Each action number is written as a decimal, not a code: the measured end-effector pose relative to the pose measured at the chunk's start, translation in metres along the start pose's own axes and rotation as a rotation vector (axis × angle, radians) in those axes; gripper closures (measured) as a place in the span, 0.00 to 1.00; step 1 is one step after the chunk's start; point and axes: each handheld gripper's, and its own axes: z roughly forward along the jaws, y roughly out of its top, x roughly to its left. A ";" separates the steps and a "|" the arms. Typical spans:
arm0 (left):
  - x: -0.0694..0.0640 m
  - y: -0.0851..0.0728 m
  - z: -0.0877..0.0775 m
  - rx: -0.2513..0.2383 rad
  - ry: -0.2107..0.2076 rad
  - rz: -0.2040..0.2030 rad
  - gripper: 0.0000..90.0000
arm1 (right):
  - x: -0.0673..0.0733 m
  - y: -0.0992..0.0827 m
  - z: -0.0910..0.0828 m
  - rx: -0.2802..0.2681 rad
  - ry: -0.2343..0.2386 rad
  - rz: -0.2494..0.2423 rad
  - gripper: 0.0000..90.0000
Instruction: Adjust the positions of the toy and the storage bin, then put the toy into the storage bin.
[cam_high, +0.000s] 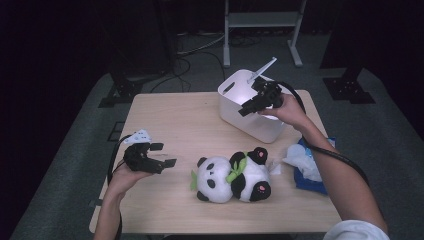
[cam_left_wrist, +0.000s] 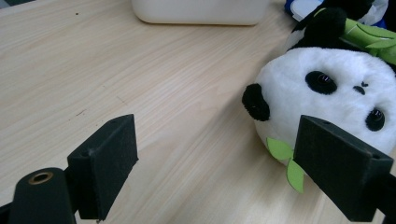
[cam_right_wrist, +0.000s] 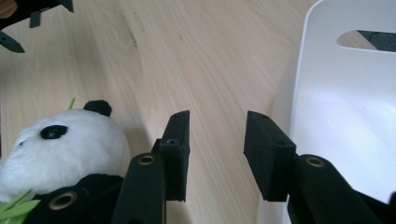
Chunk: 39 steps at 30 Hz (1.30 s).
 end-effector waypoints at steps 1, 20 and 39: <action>0.000 0.000 0.000 0.000 0.001 0.001 0.14 | -0.001 0.001 0.000 0.002 -0.006 -0.002 0.67; 0.004 -0.001 -0.005 -0.004 0.006 -0.007 0.13 | -0.023 0.008 -0.001 -0.009 -0.051 0.041 0.65; 0.008 -0.005 -0.011 -0.009 0.023 -0.029 0.13 | -0.040 0.009 0.024 0.062 -0.081 0.055 0.70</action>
